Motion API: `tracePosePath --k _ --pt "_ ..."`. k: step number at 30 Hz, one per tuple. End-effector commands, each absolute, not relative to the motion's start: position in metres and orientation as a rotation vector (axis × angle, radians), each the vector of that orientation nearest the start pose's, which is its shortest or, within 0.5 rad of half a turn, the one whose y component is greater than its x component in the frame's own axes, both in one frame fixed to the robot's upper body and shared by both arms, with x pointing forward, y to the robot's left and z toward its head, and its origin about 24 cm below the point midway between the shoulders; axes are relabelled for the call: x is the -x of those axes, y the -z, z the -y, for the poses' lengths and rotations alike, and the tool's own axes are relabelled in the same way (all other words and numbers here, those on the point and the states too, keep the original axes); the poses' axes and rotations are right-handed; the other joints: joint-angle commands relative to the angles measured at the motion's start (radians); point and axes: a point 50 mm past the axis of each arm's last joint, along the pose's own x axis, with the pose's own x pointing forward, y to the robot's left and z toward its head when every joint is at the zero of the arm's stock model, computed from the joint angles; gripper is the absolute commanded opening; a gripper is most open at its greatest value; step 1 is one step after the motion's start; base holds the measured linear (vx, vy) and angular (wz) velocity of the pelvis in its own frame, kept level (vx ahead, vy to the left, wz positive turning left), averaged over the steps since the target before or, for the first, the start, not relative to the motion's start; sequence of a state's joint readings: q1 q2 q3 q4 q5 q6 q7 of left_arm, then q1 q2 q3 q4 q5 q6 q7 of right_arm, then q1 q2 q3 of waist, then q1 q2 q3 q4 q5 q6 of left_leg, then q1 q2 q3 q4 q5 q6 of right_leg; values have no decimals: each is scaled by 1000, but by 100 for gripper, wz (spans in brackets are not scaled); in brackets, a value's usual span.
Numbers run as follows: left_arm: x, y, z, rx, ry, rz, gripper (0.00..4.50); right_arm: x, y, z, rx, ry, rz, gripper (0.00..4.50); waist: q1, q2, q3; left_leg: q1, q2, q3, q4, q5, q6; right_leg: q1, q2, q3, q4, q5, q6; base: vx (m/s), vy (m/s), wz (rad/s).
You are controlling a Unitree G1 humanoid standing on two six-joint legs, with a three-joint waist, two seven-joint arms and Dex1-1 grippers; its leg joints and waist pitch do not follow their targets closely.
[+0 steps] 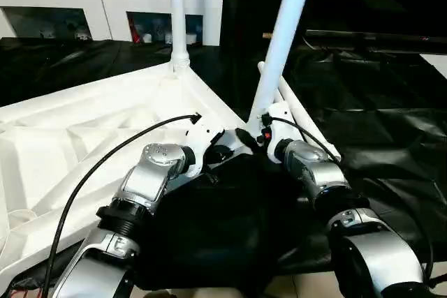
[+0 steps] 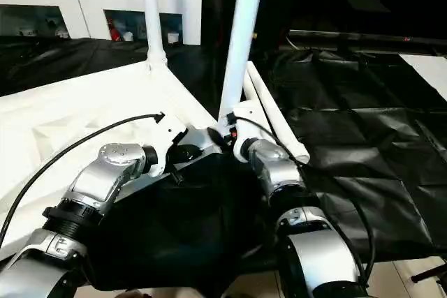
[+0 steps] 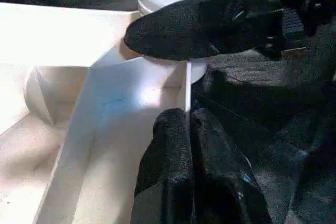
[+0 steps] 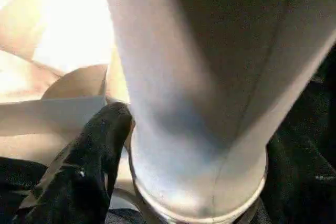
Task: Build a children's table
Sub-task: Rotate leg to tighten
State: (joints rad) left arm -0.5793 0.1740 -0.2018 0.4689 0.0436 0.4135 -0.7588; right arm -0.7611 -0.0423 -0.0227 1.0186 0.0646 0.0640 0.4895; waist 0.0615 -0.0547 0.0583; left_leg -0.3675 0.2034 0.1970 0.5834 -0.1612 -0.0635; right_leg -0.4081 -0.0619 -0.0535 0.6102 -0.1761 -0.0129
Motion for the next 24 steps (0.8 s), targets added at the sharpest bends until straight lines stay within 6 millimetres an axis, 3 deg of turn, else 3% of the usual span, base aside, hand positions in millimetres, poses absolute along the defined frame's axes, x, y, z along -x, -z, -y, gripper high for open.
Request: tracePosePath --k 1,7,15,18,19,24 --pt "-329 -77 -64 -235 1041 -293 0 -342 -21 55 -40 -819 -421 388 2 1 -61 16 30 -20 -69 -311 -3 34 -80 43 -91 -371 -161 0 0 0" --pt "-321 -77 -81 -260 1147 -302 0 -336 -31 78 9 -1041 -360 388 7 1 -63 13 33 -20 -70 -288 18 40 -79 45 -86 -333 -166 0 0 0" --pt "-309 -76 -96 -269 1300 -329 0 -324 -39 109 52 -1256 -374 388 23 3 -67 12 35 -13 -64 -214 45 46 -74 44 -71 -203 -220 0 0 0" --pt "-304 -75 -102 -280 1358 -353 0 -319 -41 115 51 -1312 -388 388 31 4 -65 15 37 -13 -66 -228 35 45 -75 43 -72 -226 -215 0 0 0" --pt "-303 -75 -104 -281 1368 -360 0 -317 -42 116 50 -1332 -396 355 33 7 -63 15 37 -13 -67 -240 31 44 -74 43 -74 -245 -211 0 0 0" --pt "-301 -75 -108 -284 1386 -375 0 -311 -41 115 55 -1385 -415 337 33 6 -60 20 38 -15 -70 -289 8 37 -77 45 -83 -328 -191 0 0 0"
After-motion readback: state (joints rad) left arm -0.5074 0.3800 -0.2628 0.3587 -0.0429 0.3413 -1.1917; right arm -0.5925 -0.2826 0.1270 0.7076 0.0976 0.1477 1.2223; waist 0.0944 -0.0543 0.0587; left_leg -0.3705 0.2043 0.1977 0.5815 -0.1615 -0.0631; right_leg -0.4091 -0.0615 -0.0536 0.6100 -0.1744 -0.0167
